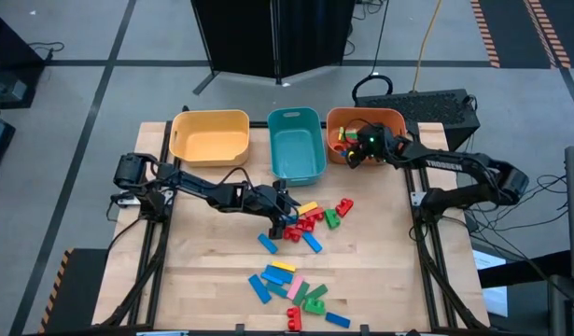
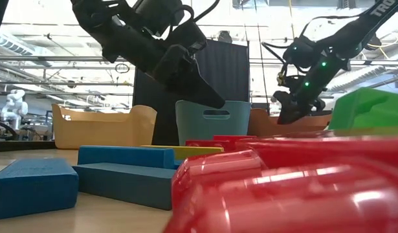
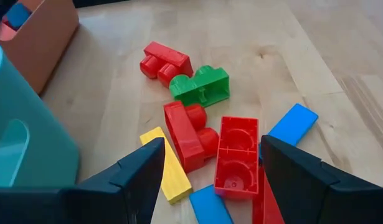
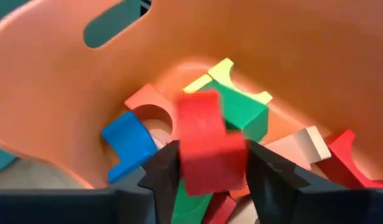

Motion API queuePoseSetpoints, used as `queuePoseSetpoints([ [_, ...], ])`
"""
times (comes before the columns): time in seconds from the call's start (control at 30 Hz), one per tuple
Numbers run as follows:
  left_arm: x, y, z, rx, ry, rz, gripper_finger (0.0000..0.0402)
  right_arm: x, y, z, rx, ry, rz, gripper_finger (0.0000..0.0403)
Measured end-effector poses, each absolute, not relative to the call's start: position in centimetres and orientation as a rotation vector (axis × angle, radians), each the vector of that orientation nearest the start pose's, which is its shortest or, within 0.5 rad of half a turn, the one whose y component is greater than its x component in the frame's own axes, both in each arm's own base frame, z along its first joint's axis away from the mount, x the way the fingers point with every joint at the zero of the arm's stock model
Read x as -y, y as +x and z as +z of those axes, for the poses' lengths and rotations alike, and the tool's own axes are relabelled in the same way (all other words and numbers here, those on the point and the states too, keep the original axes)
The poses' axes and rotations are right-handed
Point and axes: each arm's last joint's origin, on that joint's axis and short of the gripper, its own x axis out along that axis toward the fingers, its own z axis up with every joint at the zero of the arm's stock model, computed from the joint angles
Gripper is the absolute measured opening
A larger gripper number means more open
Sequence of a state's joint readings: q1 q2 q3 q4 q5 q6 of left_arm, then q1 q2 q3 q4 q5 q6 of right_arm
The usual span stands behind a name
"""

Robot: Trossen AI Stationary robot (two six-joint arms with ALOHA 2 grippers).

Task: Sort blocks by size
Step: Put the red arch block into the orange bin, then put the red 2 stud game piece into the blue bin

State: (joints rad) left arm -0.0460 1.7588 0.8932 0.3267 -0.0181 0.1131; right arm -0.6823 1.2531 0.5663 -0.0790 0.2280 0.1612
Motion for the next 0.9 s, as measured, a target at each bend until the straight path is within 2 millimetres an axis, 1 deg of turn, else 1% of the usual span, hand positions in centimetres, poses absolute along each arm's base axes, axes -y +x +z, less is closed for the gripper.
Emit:
queuePoseSetpoints([
  [0.2,1.6,35.6,16.6,-0.536,0.127,-0.057,0.0256,15.3,17.8,17.9,-0.704,0.311,-0.927,0.0201],
  [0.37,1.6,35.6,16.4,-0.551,0.127,-0.058,0.0256,14.3,18.1,18.8,-0.666,0.282,-0.890,0.0201],
  [0.5,1.8,35.5,16.3,-0.572,0.127,-0.064,0.0256,12.5,18.4,20.4,-0.602,0.246,-0.822,0.0190],
  [0.7,1.9,35.4,16.3,-0.572,0.138,-0.065,0.0256,8.9,18.3,22.5,-0.537,0.218,-0.683,0.0175],
  [0.8,1.7,35.4,16.3,-0.574,0.138,-0.052,0.0256,6.9,18.2,22.6,-0.573,0.229,-0.608,0.0170],
  [0.9,1.6,35.3,16.1,-0.600,0.139,-0.051,0.0256,5.1,18.6,22.3,-0.609,0.225,-0.526,0.0169],
])
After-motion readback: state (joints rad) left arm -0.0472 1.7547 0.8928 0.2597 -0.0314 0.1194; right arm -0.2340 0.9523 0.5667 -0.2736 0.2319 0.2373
